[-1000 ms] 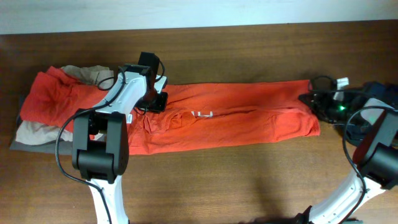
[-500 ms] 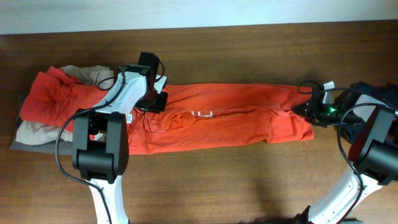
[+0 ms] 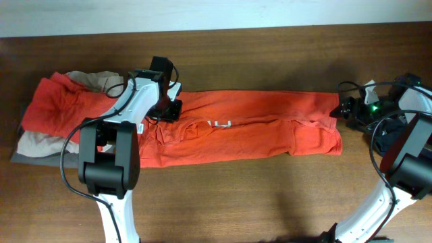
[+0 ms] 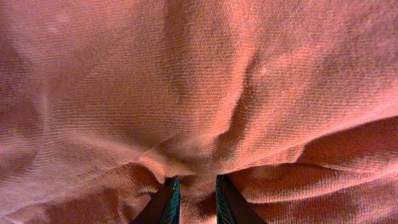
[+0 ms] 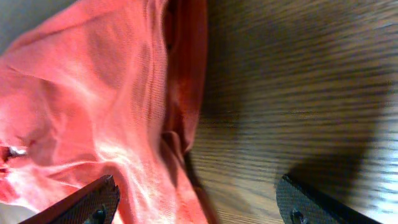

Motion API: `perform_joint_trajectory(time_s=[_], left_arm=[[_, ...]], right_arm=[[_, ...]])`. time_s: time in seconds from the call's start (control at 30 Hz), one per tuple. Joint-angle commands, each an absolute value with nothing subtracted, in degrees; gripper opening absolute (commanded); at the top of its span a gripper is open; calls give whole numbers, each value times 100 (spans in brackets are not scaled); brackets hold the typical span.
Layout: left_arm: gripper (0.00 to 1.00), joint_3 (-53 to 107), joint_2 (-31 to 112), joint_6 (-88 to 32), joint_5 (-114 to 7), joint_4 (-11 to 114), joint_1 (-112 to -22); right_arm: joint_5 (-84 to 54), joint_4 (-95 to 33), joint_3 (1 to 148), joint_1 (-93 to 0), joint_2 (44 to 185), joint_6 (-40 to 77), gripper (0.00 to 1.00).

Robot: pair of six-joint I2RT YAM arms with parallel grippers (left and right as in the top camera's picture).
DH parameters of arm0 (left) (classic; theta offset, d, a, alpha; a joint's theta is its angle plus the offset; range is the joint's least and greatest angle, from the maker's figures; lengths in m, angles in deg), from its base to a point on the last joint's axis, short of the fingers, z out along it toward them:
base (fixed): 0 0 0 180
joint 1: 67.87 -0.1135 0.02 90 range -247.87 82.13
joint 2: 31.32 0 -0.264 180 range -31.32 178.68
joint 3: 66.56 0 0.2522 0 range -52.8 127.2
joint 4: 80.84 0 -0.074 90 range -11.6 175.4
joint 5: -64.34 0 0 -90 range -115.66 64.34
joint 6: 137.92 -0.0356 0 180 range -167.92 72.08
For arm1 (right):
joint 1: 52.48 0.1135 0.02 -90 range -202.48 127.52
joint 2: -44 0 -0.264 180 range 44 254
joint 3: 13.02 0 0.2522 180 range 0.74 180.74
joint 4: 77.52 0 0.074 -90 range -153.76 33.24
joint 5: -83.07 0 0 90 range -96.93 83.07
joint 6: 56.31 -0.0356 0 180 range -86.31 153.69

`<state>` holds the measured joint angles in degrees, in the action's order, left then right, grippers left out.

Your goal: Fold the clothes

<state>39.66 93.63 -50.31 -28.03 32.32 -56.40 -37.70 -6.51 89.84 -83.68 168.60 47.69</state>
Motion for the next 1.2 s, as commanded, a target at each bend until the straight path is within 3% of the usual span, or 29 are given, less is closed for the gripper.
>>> perform_joint_trajectory(time_s=[0.0, 0.2, 0.43, 0.53, 0.67, 0.9, 1.17], left_arm=[[20, 3899, 9693, -5079, -2845, 3295, -5623], [20, 3899, 9693, -5079, -2847, 3354, -5623], [20, 3899, 9693, -5079, -2845, 3398, -5623], [20, 3899, 9693, -5079, -2845, 3395, -5623], [20, 3899, 9693, -5079, -2847, 3393, -5623], [19, 3931, 9693, -5079, -2845, 3371, -5625], [20, 5223, 9693, -5079, -2847, 2436, -5623]], right_arm=[[-2944, -675, 8794, -8362, 17104, 5158, 83], [-3534, -677, 8431, -8093, 17104, 5475, 76], [-3505, -719, 8258, -7606, 17104, 5514, 75], [-2948, -845, 8258, -7571, 17104, 5064, 64], [-2686, -845, 8267, -7765, 17102, 4793, 36], [-2751, -122, 8925, -7992, 17017, 4506, 4], [-2148, 829, 10156, -7859, 16659, 4067, 4]])
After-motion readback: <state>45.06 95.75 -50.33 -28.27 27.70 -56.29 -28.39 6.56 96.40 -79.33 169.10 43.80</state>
